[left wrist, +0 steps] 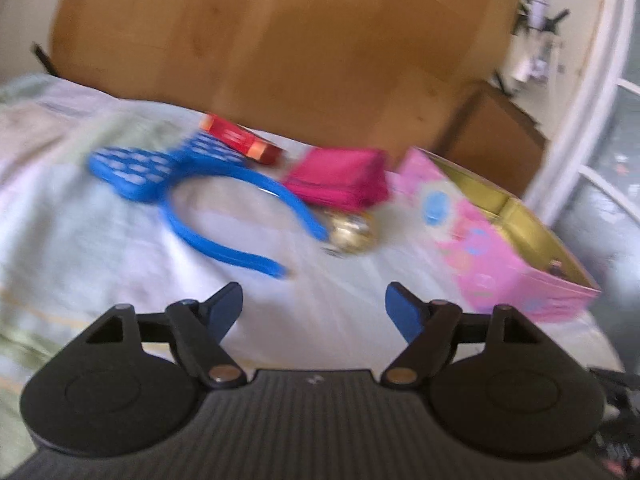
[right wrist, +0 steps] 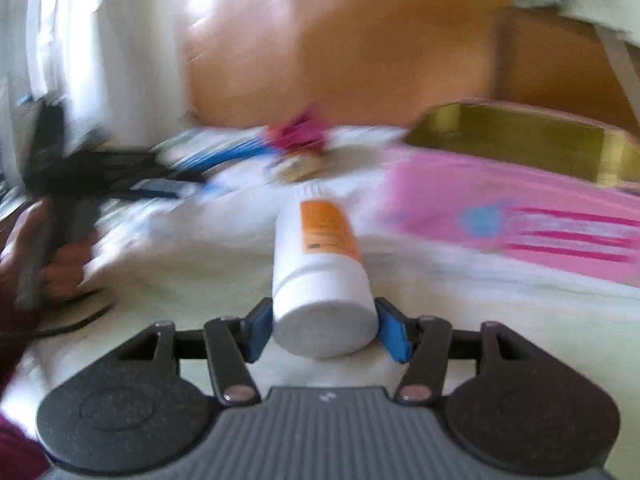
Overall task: Organize rigid objects
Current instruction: 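Carry the white pill bottle into the pink tin and open the right tool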
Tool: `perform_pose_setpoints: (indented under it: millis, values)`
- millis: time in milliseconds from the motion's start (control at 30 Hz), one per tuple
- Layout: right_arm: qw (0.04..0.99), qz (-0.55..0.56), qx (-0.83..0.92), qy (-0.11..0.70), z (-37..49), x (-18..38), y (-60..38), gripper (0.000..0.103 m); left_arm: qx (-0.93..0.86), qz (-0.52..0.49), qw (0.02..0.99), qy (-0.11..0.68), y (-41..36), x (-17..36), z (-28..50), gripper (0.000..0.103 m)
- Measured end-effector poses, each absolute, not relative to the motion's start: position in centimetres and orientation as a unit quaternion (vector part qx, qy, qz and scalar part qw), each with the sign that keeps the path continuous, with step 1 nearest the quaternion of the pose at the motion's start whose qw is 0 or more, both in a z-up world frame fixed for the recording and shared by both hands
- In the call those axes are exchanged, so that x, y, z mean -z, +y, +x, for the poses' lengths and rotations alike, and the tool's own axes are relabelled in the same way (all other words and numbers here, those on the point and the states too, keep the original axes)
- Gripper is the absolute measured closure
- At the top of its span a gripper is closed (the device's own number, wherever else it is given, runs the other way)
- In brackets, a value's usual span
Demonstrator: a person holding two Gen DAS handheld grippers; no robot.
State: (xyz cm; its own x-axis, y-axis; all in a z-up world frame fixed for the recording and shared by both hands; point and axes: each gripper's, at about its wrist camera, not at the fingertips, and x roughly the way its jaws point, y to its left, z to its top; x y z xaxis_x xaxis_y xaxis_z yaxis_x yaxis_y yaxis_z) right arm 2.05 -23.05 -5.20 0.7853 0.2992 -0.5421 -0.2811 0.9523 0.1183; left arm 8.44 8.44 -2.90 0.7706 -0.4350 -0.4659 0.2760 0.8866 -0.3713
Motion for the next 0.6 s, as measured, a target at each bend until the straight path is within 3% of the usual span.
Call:
perform_pose_setpoints:
  millis: [100, 267, 533, 600]
  values:
    - [0.953, 0.068, -0.119, 0.271, 1.5, 4.7, -25.9, 0.045, 0.239, -0.156, 0.913, 0.291, 6.4, 2.3, 7.8, 0.023]
    - [0.955, 0.061, -0.127, 0.263, 1.1, 4.9, -26.3, 0.044, 0.306, -0.137, 0.892, 0.304, 1.5, 1.1, 7.4, 0.023]
    - [0.954, 0.040, -0.134, 0.265, 1.6, 6.2, -26.0, 0.043, 0.343, -0.040, 0.881, 0.325, -7.3, 1.2, 9.6, 0.020]
    - [0.953, 0.040, -0.144, 0.264, 1.7, 6.3, -26.0, 0.049, 0.365, -0.062, 0.863, 0.344, -8.1, 2.0, 10.5, 0.026]
